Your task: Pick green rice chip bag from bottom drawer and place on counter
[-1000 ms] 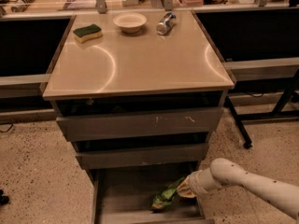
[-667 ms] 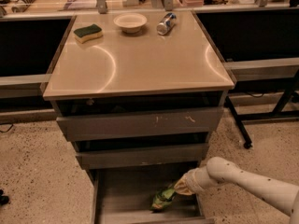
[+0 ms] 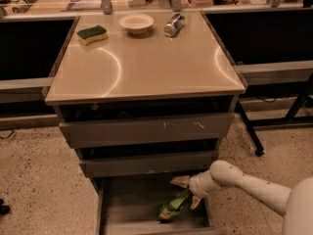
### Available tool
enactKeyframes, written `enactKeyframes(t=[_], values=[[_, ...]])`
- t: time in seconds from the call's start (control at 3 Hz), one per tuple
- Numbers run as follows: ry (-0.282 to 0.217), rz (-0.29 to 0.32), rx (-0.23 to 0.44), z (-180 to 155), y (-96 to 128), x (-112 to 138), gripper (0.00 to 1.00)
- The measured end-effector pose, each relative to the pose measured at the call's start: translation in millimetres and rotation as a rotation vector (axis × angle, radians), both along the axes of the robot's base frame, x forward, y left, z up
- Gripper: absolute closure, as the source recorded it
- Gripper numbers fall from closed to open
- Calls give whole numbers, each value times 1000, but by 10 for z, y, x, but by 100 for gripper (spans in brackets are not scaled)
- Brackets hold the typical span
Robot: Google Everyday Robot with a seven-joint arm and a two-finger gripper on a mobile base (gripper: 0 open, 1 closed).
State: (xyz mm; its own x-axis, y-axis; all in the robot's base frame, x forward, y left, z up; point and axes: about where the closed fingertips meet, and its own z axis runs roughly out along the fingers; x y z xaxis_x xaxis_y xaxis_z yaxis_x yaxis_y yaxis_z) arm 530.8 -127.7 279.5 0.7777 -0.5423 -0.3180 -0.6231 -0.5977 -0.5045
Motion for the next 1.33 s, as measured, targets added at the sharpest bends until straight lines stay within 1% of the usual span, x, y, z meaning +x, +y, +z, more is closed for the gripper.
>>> enactKeyframes(t=[0.33, 0.67, 1.0, 1.33], values=[[35, 7, 7, -252, 28, 105, 18], [80, -1, 32, -526, 45, 143, 20], [78, -9, 33, -543, 27, 173, 39], [78, -9, 33, -543, 27, 173, 62]])
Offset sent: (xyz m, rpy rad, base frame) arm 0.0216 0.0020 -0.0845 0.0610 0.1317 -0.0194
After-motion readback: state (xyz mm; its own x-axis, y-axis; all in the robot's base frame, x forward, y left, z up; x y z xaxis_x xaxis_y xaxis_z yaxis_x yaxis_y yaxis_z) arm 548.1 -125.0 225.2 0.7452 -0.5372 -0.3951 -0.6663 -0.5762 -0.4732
